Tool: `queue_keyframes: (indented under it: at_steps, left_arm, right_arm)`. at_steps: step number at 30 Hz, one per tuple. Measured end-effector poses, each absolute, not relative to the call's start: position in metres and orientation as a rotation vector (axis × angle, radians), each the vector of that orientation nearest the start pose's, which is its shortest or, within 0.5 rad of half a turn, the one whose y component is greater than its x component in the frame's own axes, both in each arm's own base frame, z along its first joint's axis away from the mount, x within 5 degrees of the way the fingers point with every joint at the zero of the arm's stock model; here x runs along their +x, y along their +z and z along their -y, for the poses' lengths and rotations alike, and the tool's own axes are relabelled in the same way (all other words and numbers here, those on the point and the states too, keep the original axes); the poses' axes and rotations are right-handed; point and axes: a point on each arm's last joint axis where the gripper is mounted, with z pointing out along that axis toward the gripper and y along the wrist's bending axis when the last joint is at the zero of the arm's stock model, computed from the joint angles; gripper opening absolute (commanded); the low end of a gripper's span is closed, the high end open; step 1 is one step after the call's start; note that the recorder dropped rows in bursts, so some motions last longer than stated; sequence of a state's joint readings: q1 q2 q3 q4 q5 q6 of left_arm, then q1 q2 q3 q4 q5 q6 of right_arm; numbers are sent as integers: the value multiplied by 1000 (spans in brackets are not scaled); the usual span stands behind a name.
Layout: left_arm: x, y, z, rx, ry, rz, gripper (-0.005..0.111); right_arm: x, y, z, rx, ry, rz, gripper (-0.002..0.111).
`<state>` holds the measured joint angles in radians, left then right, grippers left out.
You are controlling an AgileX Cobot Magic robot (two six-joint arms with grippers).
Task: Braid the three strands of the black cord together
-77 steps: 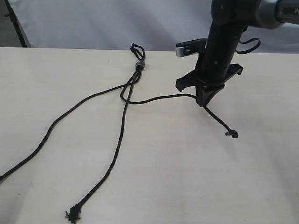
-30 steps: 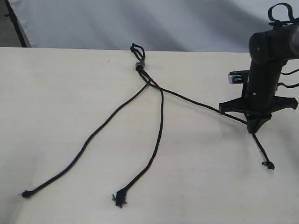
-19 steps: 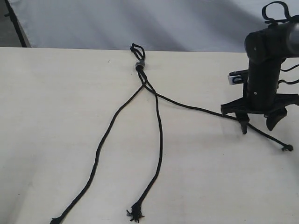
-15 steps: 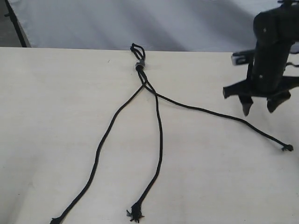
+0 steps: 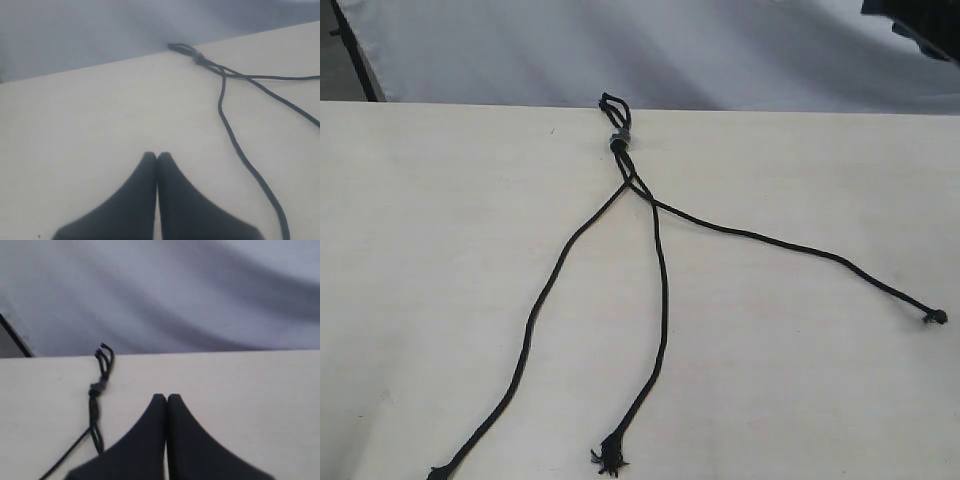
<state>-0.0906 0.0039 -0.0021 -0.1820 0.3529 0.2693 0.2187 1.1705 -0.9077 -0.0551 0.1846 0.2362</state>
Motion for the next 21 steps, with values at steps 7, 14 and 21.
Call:
queue_keyframes:
  at_steps: [7,14,21]
  left_arm:
    - [53,182,10,235,-26,-1817,1]
    - [56,197,7,252,62,-1645,1]
    - [52,237,-3,-194,-267,-1284,0]
  right_arm:
    - [170,288,-64,-140,439,-1619,0]
    - [116,235,-53,-177,519,-1490,0]
    - [98,216,-45,-178,511,-1527,0]
